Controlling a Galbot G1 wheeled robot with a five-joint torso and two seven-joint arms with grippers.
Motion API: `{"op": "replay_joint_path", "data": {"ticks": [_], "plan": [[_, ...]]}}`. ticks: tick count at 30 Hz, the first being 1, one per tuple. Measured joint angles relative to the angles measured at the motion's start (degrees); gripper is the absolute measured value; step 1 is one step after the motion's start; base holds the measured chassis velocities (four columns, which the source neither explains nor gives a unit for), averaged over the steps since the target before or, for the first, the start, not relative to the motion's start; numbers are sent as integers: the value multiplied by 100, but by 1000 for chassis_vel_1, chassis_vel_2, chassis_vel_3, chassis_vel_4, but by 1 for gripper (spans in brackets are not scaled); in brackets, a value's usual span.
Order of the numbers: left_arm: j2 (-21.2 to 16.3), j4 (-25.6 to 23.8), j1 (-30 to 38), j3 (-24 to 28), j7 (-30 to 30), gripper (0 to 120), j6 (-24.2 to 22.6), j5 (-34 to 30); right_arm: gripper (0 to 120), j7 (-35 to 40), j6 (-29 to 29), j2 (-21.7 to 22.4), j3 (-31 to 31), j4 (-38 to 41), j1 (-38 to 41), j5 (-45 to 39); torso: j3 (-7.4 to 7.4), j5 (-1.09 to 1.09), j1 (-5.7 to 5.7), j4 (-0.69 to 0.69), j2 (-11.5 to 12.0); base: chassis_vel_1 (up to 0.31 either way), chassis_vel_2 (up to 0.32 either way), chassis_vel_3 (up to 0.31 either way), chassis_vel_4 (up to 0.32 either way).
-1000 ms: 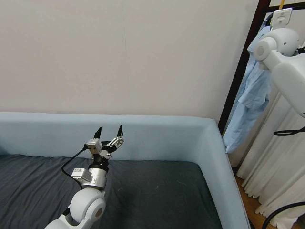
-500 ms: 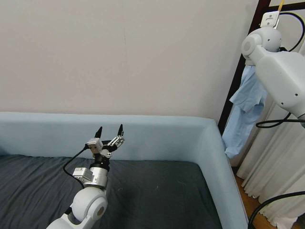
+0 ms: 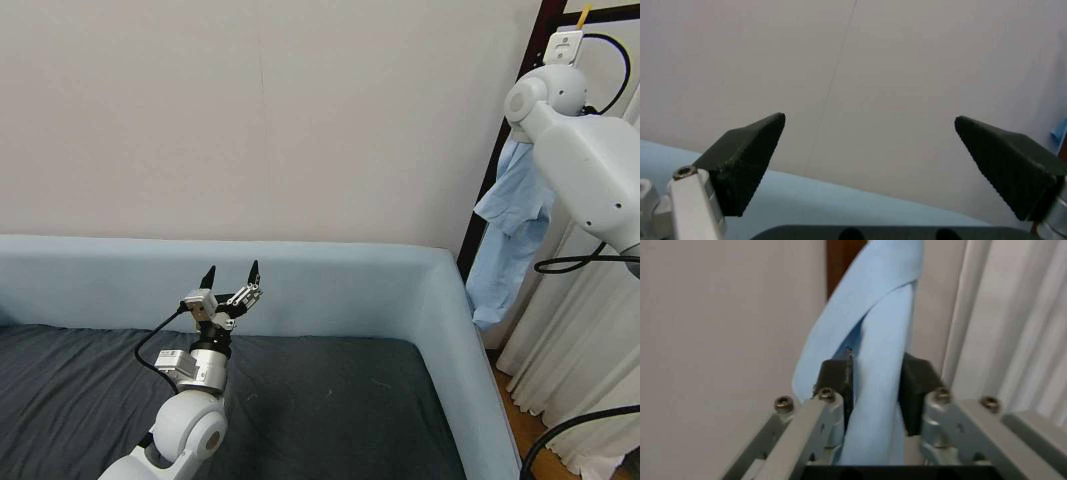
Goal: Pick up the clothes from the sofa and hang them on the clothes hanger.
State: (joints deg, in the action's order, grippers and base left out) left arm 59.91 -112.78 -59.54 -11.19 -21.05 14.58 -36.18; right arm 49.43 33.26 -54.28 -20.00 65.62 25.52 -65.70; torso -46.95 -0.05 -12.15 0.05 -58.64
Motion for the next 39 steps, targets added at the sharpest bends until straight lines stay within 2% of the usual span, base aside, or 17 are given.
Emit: {"op": "replay_joint_path", "data": {"ticks": [4, 7, 8, 12, 13, 15, 17, 18, 20, 21, 26, 29, 30, 33, 35, 38, 39], "plan": [[11, -43, -104, -79, 0, 100, 13, 21, 37, -143, -59, 621, 131, 1287, -522, -117, -1, 3, 0, 0, 0, 0, 0, 0, 0], [32, -84, -242, -171, 3, 100, 28, 67, 53, -929, -680, 1266, 491, 2524, -1235, -161, 0, 4, 0, 4, 0, 0, 0, 0, 0], [32, -84, -242, -171, 3, 100, 28, 67, 53, -929, -680, 1266, 491, 2524, -1235, -161, 0, 4, 0, 4, 0, 0, 0, 0, 0], [137, -157, -472, -300, 16, 100, 44, 113, 70, -2292, -1688, 1888, 1385, 3626, -2726, -20, 1, 5, 1, 4, -1, 0, 0, 0, 0], [137, -157, -472, -300, 16, 100, 44, 113, 70, -2292, -1688, 1888, 1385, 3626, -2726, -20, 1, 5, 1, 4, -1, 0, 0, 0, 0], [255, -244, -683, -429, 43, 100, 61, 121, 81, -2659, -2111, 2046, 1805, 4107, -3566, 321, 1, 2, 1, 3, -1, 0, 0, 0, 0], [299, -284, -776, -469, 54, 100, 63, 126, 82, -2790, -2244, 2060, 1961, 4260, -3913, 460, 2, 0, 1, 3, -1, 0, 0, 0, 0], [358, -348, -926, -523, 73, 100, 63, 153, 89, -2951, -2446, 2036, 2184, 4457, -4434, 685, 1, 2, 1, 2, -1, 0, 0, 0, 0], [516, -478, -1297, -657, 122, 100, 63, 484, 98, -3105, -2782, 1834, 2459, 4726, -5467, 1197, 1, 5, 1, 2, -1, 0, 0, 0, 0], [516, -478, -1297, -657, 122, 100, 63, 484, 98, -3105, -2782, 1834, 2459, 4726, -5467, 1197, 1, 5, 1, 2, -1, 0, 0, 0, 0], [887, -627, -1981, -946, 204, 100, 292, 1377, 100, -3430, -3234, 1154, 2658, 4777, -6781, 2396, 1, 2, 1, 0, -1, 0, 0, 0, 0], [1171, -572, -2330, -1073, 135, 100, 736, 1854, 100, -3532, -3237, 571, 2882, 4766, -7706, 3081, 0, 2, 1, -1, -1, 0, 0, 0, 0], [1171, -572, -2330, -1073, 135, 100, 736, 1854, 100, -3532, -3237, 571, 2882, 4766, -7706, 3081, 0, 2, 1, -1, -1, 0, 0, 0, 0], [1497, -360, -2701, -1125, 143, 100, 1195, 2182, 100, -3575, -3509, -215, 3323, 4747, -8713, 4150, 0, 2, 1, 3, -1, 0, 0, 0, 0], [1578, -330, -2815, -1126, 144, 100, 1248, 2204, 100, -3651, -3632, -434, 3474, 4737, -8968, 4410, 1, 1, 1, 3, -1, 0, 0, 0, 0], [1751, -254, -3157, -1083, 84, 100, 1351, 2317, 100, -3846, -3926, -1122, 3943, 4755, -9822, 5128, 0, 4, 1, 1, -1, 0, 0, 0, 0], [1751, -254, -3157, -1083, 84, 100, 1351, 2317, 100, -3846, -3926, -1122, 3943, 4755, -9822, 5128, 0, 4, 1, 1, -1, 0, 0, 0, 0]]}}
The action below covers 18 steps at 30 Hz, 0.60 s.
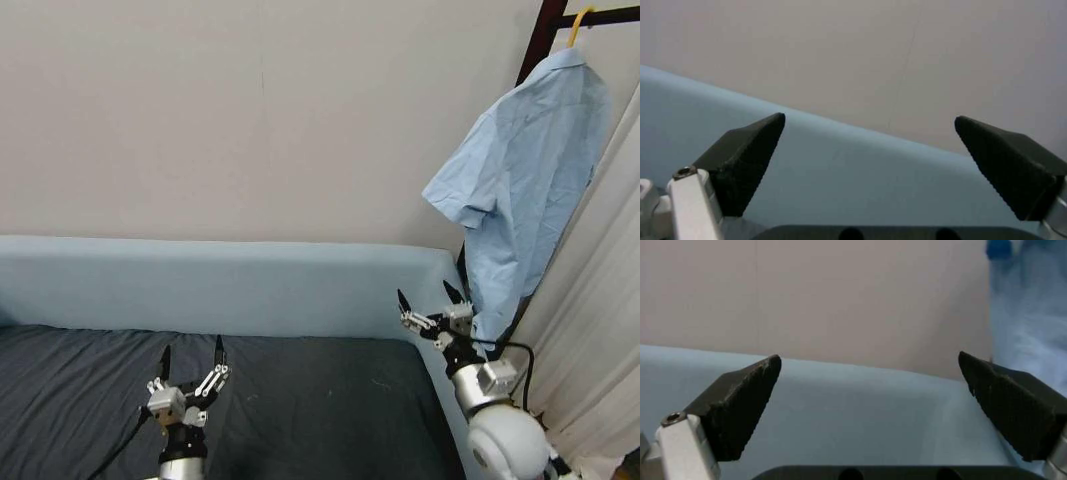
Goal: Pick up the clothes from the sofa and hang them on the clothes hanger.
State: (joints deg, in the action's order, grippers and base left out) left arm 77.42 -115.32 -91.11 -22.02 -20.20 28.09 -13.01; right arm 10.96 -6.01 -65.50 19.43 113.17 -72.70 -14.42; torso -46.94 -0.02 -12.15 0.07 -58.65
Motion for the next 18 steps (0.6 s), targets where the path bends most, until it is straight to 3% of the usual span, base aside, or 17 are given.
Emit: {"op": "replay_joint_path", "data": {"ticks": [5, 8, 18], "plan": [[90, 115, -252, 132, -116, 100, 65, 268, 100, 37, -184, -913, 478, 318, -1051, 879, 1, -3, 0, 2, -1, 0, 0, 0, 0], [143, 87, -261, 159, -137, 100, 62, 327, 100, 88, -234, -1079, 569, 440, -1260, 983, 0, -3, 0, 1, -1, 0, 0, 0, 0], [213, -103, -320, 156, -52, 100, -44, 331, 100, -34, -241, -1049, 569, 559, -1397, 710, 0, -2, -1, 0, 0, 0, 0, 0, 0]]}}
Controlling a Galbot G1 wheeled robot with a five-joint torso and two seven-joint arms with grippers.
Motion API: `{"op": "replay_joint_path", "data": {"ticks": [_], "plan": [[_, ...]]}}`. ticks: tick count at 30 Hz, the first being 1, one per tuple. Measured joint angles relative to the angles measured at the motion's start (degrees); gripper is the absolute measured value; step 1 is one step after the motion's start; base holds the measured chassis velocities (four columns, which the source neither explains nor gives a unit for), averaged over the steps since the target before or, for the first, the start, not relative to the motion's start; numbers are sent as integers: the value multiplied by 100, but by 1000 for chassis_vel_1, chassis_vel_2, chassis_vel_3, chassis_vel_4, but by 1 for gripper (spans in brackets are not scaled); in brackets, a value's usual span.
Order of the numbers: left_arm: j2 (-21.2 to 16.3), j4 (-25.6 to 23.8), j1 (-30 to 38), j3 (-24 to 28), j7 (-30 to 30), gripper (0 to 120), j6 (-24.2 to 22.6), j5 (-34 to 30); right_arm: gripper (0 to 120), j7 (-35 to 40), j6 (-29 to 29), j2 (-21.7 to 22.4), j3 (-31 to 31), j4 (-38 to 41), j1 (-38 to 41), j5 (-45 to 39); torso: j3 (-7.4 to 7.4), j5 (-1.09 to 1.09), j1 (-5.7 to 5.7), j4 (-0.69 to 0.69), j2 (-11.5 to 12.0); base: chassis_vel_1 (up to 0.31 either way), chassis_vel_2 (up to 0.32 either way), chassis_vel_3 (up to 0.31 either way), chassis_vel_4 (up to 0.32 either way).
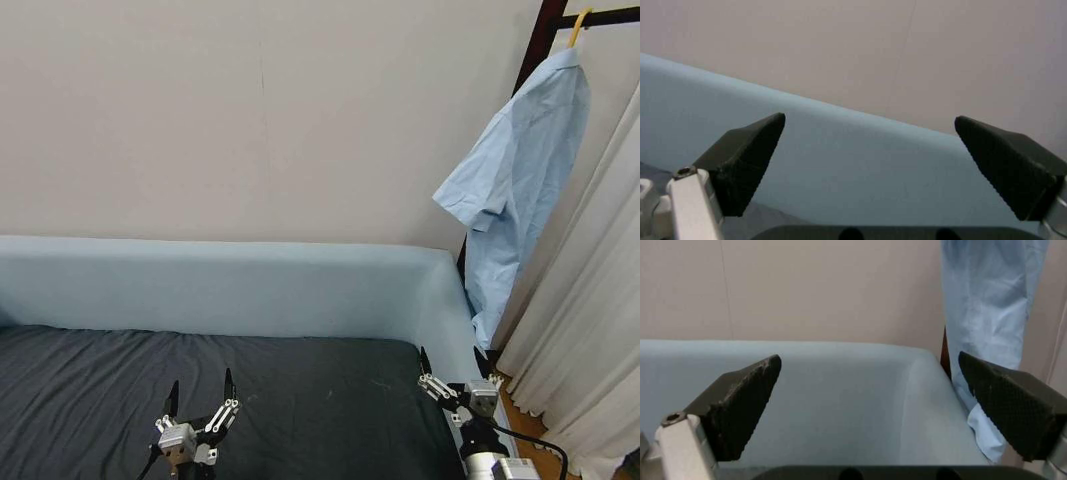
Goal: Pick up the clothes from the sofa and hang them on the clothes hanger.
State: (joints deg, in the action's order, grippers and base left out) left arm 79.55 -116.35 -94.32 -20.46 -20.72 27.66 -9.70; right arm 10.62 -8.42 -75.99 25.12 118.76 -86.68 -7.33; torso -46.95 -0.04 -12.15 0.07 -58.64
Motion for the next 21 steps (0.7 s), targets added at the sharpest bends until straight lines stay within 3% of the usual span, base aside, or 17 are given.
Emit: {"op": "replay_joint_path", "data": {"ticks": [21], "plan": [[-8, -5, 15, 1, 9, 100, -12, -23, 100, -1, 14, 31, -28, -9, 49, -39, 0, 0, -1, 0, 0, 0, 0, 0, 0]]}}
